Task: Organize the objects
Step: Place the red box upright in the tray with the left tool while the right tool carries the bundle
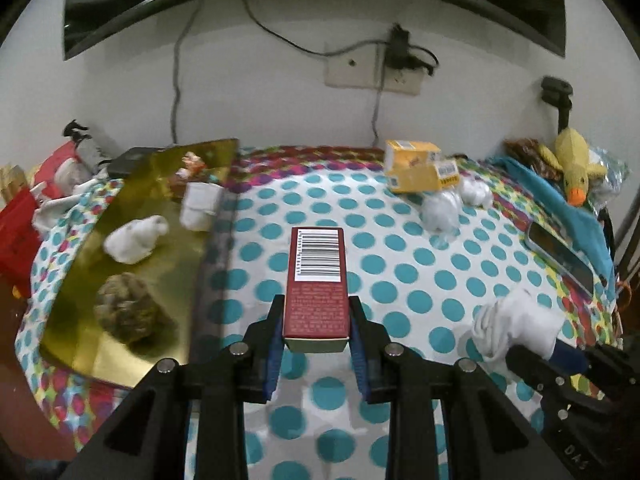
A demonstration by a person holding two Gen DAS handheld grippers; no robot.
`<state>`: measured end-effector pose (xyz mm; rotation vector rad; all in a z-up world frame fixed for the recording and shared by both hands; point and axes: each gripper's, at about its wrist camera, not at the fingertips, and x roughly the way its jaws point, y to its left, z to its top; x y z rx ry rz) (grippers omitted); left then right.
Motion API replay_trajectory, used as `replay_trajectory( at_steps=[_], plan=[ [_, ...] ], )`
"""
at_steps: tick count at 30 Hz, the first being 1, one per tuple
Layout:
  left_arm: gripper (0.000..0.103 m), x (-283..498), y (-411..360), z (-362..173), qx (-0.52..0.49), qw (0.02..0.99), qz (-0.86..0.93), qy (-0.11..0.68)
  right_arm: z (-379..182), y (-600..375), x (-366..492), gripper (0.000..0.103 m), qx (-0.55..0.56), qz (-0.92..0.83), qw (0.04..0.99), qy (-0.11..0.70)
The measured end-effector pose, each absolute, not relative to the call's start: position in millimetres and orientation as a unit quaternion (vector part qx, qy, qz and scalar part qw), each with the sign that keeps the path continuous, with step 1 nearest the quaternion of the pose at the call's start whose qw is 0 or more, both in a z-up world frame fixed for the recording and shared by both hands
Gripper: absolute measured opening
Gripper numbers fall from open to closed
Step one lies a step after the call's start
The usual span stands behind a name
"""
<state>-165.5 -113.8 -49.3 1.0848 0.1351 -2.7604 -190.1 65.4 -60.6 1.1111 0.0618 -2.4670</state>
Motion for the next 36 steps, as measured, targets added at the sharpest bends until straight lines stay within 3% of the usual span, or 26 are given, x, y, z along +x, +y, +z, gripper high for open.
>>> replay_trajectory(
  at_steps=[9,23,36],
  plan=[
    [0.029,-137,-168,-24,0.335,0.142,-0.928,0.076,-44,45,-167,0.027,0.385,-0.893,0.229,0.044],
    [0.029,-129,-249,-38,0.344,0.198,-0.911,0.112,-36,27,-142,0.027,0.376,-0.890,0.248,0.074],
    [0.029,-140,-270,-43,0.340,0.168,-0.919,0.108,-46,10,-147,0.028,0.381,-0.884,0.259,0.085]
  ],
)
